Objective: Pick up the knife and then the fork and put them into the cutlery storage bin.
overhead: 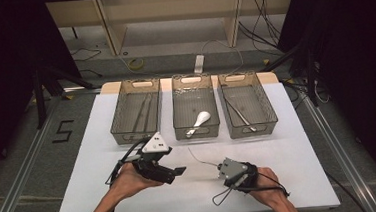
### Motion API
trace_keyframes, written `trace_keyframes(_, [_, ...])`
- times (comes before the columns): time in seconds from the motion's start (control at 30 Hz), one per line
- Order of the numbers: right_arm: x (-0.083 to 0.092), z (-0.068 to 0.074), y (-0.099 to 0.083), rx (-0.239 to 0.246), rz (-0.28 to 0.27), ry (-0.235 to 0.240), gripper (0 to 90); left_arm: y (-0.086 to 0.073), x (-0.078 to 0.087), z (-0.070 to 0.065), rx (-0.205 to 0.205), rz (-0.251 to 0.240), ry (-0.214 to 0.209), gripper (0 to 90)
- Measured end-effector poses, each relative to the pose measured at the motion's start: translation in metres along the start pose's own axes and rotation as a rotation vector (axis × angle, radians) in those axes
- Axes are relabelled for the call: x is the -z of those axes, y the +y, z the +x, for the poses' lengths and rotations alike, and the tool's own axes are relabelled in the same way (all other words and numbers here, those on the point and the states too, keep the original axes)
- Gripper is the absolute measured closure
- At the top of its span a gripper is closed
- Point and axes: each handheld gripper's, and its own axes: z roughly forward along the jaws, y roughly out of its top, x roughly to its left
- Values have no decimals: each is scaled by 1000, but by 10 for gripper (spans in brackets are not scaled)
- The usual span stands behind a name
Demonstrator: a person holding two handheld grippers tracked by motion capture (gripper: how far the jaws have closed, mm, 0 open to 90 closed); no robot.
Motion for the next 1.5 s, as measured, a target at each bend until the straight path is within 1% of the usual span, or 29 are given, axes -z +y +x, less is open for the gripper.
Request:
trace_keyframes(0.07, [2, -8, -3, -27, -3, -12, 878, -3, 3, 2, 14, -18, 12, 204])
trace_keyframes(0.1, [3, -11, -5, -56, -6, -11, 878, -4, 5, 3, 24, -28, 17, 201])
trace_keyframes(0.13, [4, -16, -8, -71, -13, -15, 878, -6, 7, 3, 36, -46, 19, 199])
trace_keyframes(0.17, [4, -19, -10, -98, -16, -17, 878, -9, 9, 4, 44, -67, 23, 199])
trace_keyframes(0.2, [5, -24, -12, -119, -23, -14, 878, -11, 11, 5, 42, -76, 29, 199])
trace_keyframes(0.23, [6, -27, -14, -146, -33, -11, 878, -13, 13, 5, 50, -90, 37, 199])
trace_keyframes(0.33, [9, -38, -19, -219, -68, -2, 878, -21, 18, 10, 77, -114, 38, 199])
trace_keyframes(0.4, [11, -44, -23, -262, -81, 0, 878, -25, 20, 11, 88, -122, 53, 199])
trace_keyframes(0.43, [12, -47, -25, -279, -85, 0, 878, -26, 21, 12, 88, -130, 58, 200])
trace_keyframes(0.57, [18, -57, -30, -345, -103, -11, 877, -29, 21, 13, 86, -135, 70, 199])
trace_keyframes(0.63, [21, -64, -32, -367, -109, -29, 878, -30, 22, 12, 82, -146, 70, 199])
trace_keyframes(0.67, [22, -67, -33, -391, -113, -36, 878, -31, 23, 11, 78, -158, 73, 199])
trace_keyframes(0.7, [24, -71, -34, -413, -119, -43, 878, -32, 23, 12, 77, -164, 74, 196])
trace_keyframes(0.77, [27, -80, -35, -443, -119, -63, 877, -34, 25, 12, 76, -176, 77, 190])
trace_keyframes(0.83, [30, -90, -37, -481, -117, -78, 877, -36, 27, 11, 72, -177, 72, 185])
trace_keyframes(0.87, [31, -95, -37, -502, -123, -80, 877, -38, 28, 11, 62, -176, 77, 183])
trace_keyframes(0.93, [32, -104, -36, -525, -130, -92, 877, -39, 28, 10, 61, -186, 90, 175])
trace_keyframes(1.0, [32, -114, -33, -553, -146, -90, 877, -41, 30, 11, 61, -198, 95, 166])
trace_keyframes(1.03, [31, -120, -31, -563, -146, -93, 877, -42, 31, 11, 61, -200, 97, 165])
trace_keyframes(1.2, [21, -151, -21, -610, -123, -105, 876, -46, 34, 13, 66, -211, 123, 158])
trace_keyframes(1.27, [16, -161, -18, -637, -121, -100, 876, -47, 36, 14, 72, -217, 129, 157])
trace_keyframes(1.37, [8, -174, -16, -673, -105, -109, 876, -49, 38, 14, 82, -229, 140, 157])
trace_keyframes(1.43, [3, -181, -15, -696, -97, -112, 876, -49, 39, 15, 85, -229, 140, 157])
trace_keyframes(1.5, [-2, -187, -13, -708, -85, -117, 876, -49, 39, 15, 85, -225, 145, 157])
